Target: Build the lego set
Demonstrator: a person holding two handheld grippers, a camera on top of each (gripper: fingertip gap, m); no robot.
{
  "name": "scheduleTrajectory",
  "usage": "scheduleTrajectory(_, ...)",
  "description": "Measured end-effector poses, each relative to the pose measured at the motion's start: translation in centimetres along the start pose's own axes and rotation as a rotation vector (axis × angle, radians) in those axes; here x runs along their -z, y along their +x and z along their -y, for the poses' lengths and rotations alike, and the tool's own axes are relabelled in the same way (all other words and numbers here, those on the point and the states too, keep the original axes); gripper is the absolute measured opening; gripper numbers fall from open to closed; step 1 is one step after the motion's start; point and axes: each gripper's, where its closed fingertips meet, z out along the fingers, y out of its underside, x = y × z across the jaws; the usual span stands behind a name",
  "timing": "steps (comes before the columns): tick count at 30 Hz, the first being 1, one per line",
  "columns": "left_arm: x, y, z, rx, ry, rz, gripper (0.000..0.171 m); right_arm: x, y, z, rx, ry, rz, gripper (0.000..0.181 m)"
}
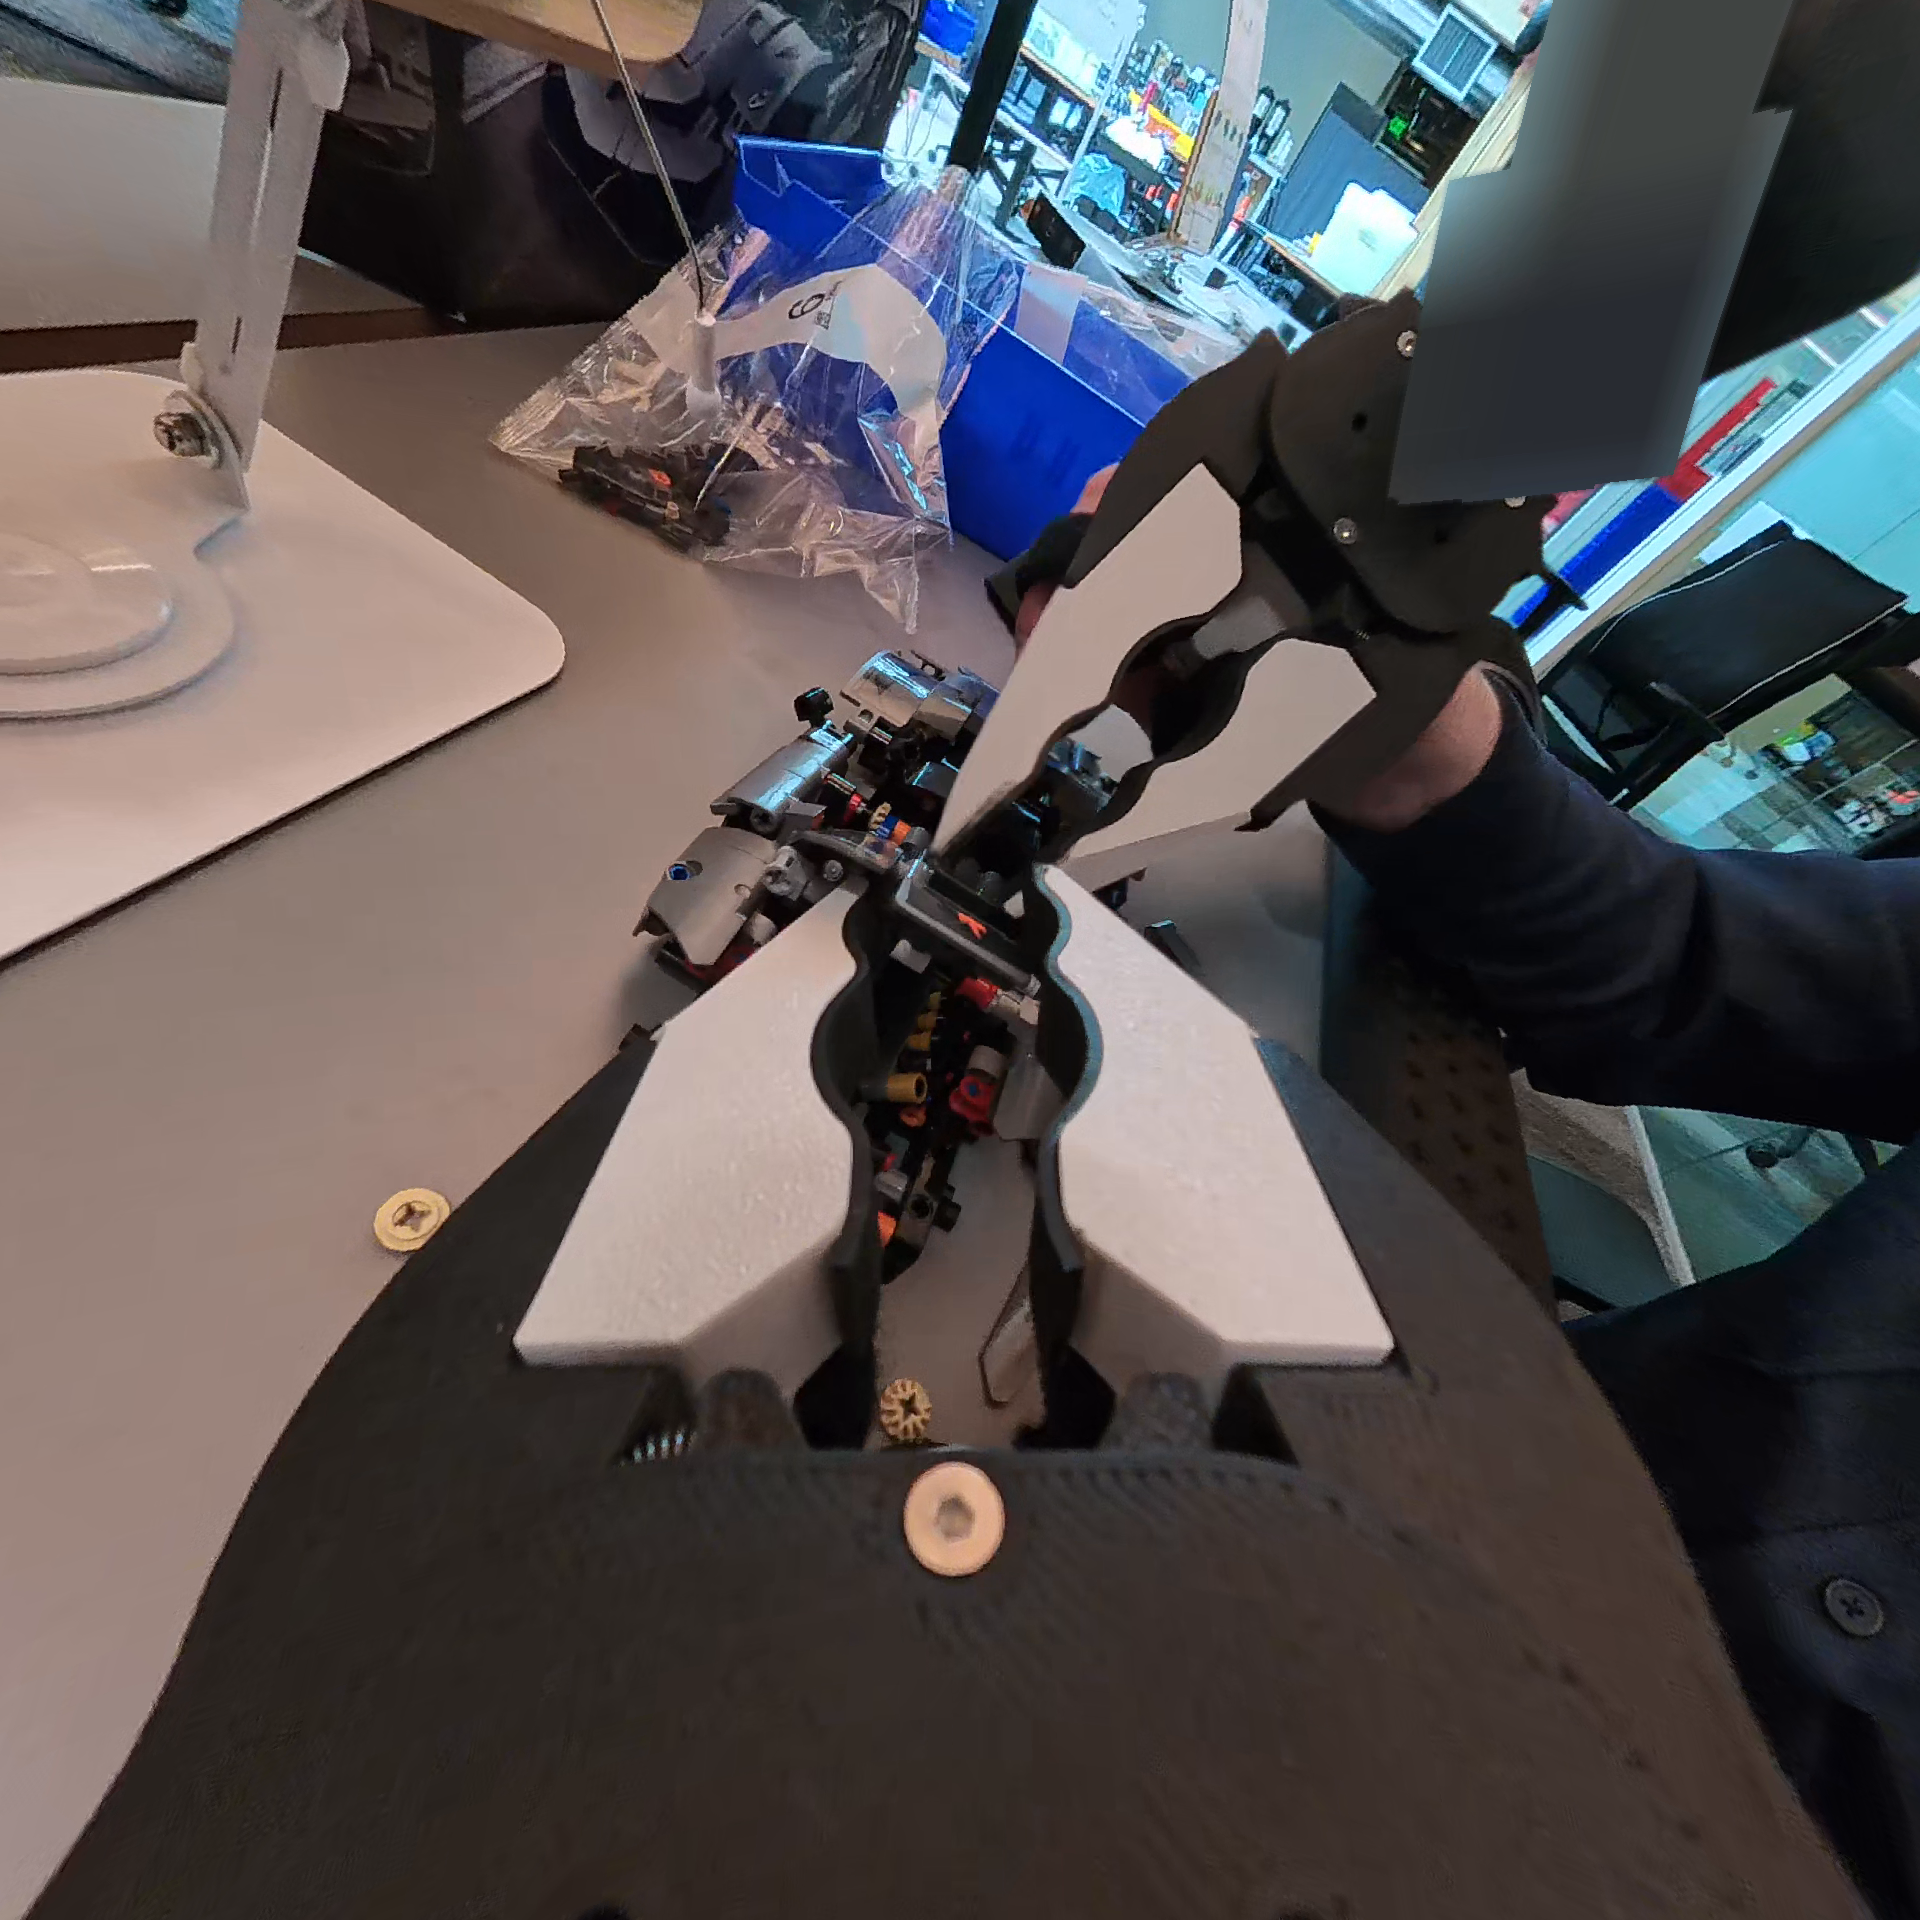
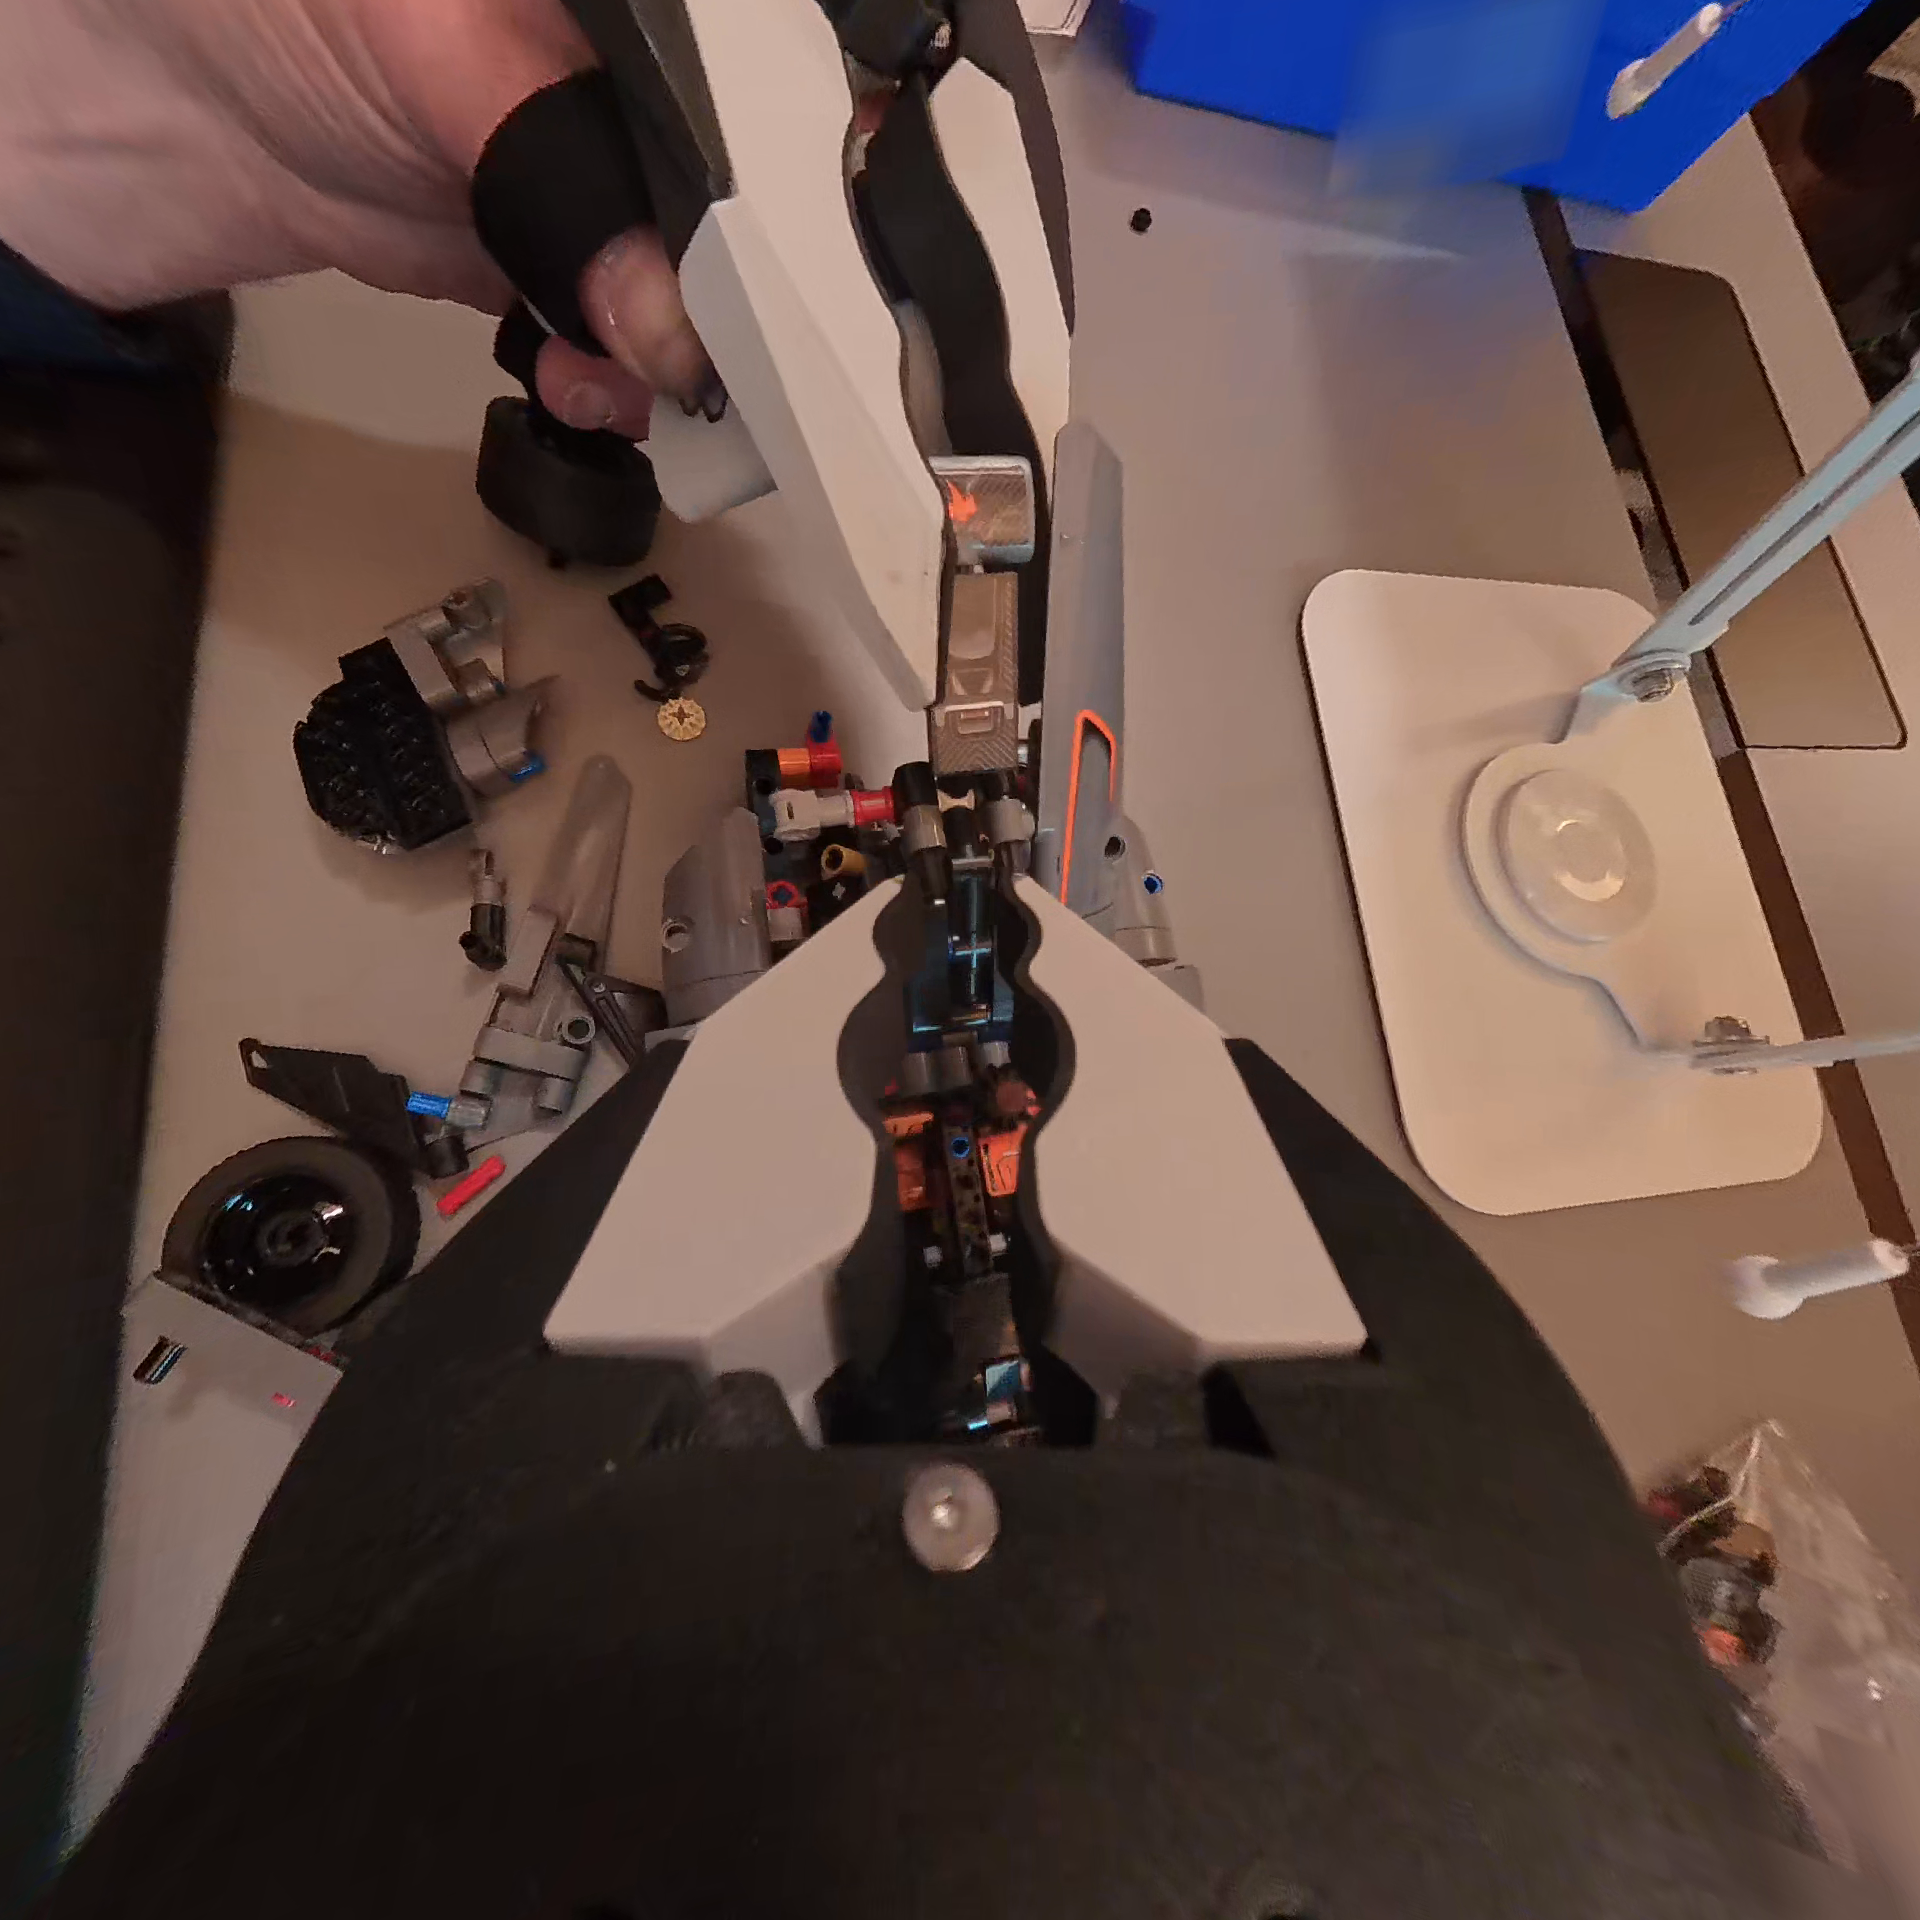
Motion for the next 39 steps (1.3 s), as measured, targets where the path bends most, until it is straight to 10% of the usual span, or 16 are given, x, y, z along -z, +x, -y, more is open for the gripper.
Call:
scheduleTrajectory(13, -1.2, -0.4, -2.9, -0.088, -0.175, 0.036, 0.051, -0.7, 0.1, -0.9, -0.043, -0.008, 0.022, 0.032)
scheduleTrajectory(39, -0.9, -1.1, -3.6, -0.206, -0.278, 0.123, 0.007, -0.8, -0.3, -1.6, -0.081, 0.016, 0.084, 0.022)
